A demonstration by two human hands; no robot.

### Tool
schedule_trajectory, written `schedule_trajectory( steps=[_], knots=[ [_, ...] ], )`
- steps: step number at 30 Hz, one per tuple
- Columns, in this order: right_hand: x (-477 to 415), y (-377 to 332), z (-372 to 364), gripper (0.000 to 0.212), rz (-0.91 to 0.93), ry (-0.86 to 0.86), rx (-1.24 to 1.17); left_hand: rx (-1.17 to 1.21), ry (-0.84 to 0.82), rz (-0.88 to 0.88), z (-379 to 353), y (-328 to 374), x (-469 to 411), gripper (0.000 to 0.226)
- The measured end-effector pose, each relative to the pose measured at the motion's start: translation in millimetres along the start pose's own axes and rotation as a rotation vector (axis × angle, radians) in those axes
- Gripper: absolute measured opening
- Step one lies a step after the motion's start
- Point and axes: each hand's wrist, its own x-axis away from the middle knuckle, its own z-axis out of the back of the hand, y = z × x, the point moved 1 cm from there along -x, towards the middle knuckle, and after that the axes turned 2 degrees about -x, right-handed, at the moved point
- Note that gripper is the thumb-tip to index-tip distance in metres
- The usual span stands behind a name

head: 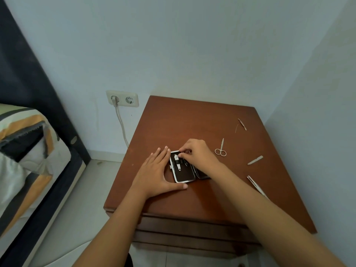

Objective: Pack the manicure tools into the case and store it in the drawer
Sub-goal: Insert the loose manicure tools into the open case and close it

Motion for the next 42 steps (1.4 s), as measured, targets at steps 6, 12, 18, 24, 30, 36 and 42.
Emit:
schedule_trajectory(
  steps=[6, 12, 18, 24, 30, 36, 42],
  knots=[
    [30, 6, -6, 0.032, 0.122, -0.050, 0.070, -0.009, 0.003, 0.005, -2, -1, -1, 0.131],
    [53, 3, -13, 0.044, 0.080, -0.047, 0.012, -0.007, -0.003, 0.011, -2, -1, -1, 0.130],
    [65, 5, 4, 0.040, 0.063, -0.021, -0.023, -0.013, -0.010, 0.018, 0, 1, 0, 0.130],
    [92, 46, 42, 0.026, -0.133, 0.202, -0.034, -0.028, -0.041, 0.025, 1, 2, 2, 0.129],
    [79, 72, 53, 0.029, -0.263, 0.244, 0.025, -0.037, -0.040, 0.025, 1, 3, 2, 0.131],
    [51, 68, 37, 0.027, -0.282, 0.235, 0.060, -0.023, -0.033, 0.024, 0, 2, 1, 0.129],
    [50, 75, 43, 0.012, -0.285, 0.263, -0.020, -0.019, -0.020, 0.019, 3, 2, 0, 0.127]
  ],
)
